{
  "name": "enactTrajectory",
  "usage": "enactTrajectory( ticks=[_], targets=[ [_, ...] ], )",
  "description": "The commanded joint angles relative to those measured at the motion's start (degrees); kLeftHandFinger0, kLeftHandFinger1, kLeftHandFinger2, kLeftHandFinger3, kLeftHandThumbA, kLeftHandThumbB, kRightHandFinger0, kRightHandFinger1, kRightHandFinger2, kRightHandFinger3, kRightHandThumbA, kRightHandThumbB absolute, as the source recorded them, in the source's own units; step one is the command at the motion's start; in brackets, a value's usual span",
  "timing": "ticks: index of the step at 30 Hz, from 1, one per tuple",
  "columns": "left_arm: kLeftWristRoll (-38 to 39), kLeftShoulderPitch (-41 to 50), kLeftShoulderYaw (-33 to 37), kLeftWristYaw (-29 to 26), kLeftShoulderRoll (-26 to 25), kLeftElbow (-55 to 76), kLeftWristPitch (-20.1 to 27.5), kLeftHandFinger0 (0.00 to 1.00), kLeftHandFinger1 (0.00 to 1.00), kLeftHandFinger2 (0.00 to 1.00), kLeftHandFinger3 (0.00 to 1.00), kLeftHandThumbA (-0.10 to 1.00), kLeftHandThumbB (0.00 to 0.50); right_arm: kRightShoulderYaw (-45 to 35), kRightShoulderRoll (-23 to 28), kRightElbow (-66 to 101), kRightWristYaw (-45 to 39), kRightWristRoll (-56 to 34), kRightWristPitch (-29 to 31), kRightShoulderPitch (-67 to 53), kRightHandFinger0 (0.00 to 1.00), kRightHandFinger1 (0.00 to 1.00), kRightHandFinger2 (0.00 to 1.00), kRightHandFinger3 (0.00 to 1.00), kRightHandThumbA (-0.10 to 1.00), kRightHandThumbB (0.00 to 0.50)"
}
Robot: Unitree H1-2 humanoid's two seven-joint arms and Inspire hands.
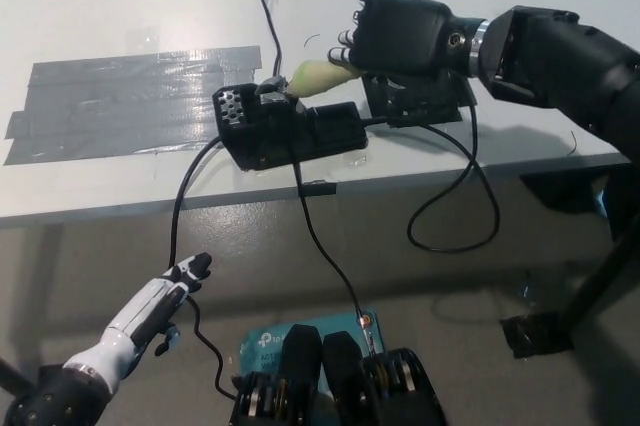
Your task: The robot uses its right hand to grab and lift the soldering gun kept on the middle of the table and puts it in its base
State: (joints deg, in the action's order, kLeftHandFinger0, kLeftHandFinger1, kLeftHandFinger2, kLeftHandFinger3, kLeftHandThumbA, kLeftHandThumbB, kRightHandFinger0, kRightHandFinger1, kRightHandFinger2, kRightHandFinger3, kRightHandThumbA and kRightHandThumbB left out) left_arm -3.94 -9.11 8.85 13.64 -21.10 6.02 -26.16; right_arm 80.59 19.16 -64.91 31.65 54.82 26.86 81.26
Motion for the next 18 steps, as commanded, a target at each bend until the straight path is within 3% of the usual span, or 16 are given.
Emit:
enactTrajectory(
  ticks=[1,3,5,6,8,12,14,15,18],
  targets=[
    [-0.4,-1.1,0.1,0.9,0.2,1.6,-0.8,0.95,0.98,0.96,1.0,1.0,0.32,1.1,-1.9,-0.8,0.1,-2.0,0.1,4.9,0.0,0.01,0.49,0.56,-0.05,0.173],
    [-0.9,-0.9,0.4,0.6,0.2,1.6,-0.2,0.93,0.96,0.95,1.0,1.0,0.301,1.2,-3.2,-1.5,0.8,-2.7,0.1,5.0,0.0,0.01,0.47,0.5,-0.07,0.164],
    [-0.9,-0.7,0.1,0.4,0.5,1.9,-0.8,0.91,0.95,0.94,1.0,1.0,0.298,1.0,-3.9,-1.2,0.0,-3.8,0.1,5.1,0.0,0.01,0.47,0.5,-0.07,0.15],
    [-0.8,-0.6,0.1,0.4,0.6,2.1,-0.8,0.91,0.96,0.94,1.0,1.0,0.29,1.3,-4.5,-2.0,4.8,-1.7,0.1,5.1,0.0,0.0,0.42,0.47,-0.09,0.218],
    [-1.0,-0.4,0.4,0.8,0.2,2.2,-0.4,0.91,0.96,0.96,1.0,1.0,0.261,1.0,-5.3,-2.8,5.9,-1.2,0.1,4.9,0.0,0.0,0.34,0.46,-0.1,0.232],
    [-1.0,-0.1,0.4,0.7,0.3,2.3,-0.4,0.91,0.95,0.95,1.0,1.0,0.28,-1.4,-7.5,-4.2,1.8,-1.8,0.1,4.9,0.0,0.01,0.39,0.43,-0.1,0.203],
    [-0.8,0.1,0.1,0.6,0.7,2.3,-0.8,0.91,0.95,0.94,1.0,1.0,0.295,-3.6,-8.3,-4.8,-0.9,-2.5,0.1,4.7,0.0,0.05,0.44,0.48,-0.09,0.194],
    [-0.9,0.1,0.1,0.5,0.8,2.2,-0.8,0.91,0.95,0.94,1.0,1.0,0.291,-4.2,-8.7,-5.2,-1.0,-2.2,0.1,4.6,0.0,0.02,0.41,0.46,-0.1,0.219],
    [-1.6,0.1,0.6,0.5,0.4,2.3,-0.7,0.91,0.95,0.94,1.0,1.0,0.284,-5.5,-9.5,-5.5,-5.4,-2.3,0.1,4.4,0.0,0.02,0.43,0.41,-0.1,0.197]
  ],
)
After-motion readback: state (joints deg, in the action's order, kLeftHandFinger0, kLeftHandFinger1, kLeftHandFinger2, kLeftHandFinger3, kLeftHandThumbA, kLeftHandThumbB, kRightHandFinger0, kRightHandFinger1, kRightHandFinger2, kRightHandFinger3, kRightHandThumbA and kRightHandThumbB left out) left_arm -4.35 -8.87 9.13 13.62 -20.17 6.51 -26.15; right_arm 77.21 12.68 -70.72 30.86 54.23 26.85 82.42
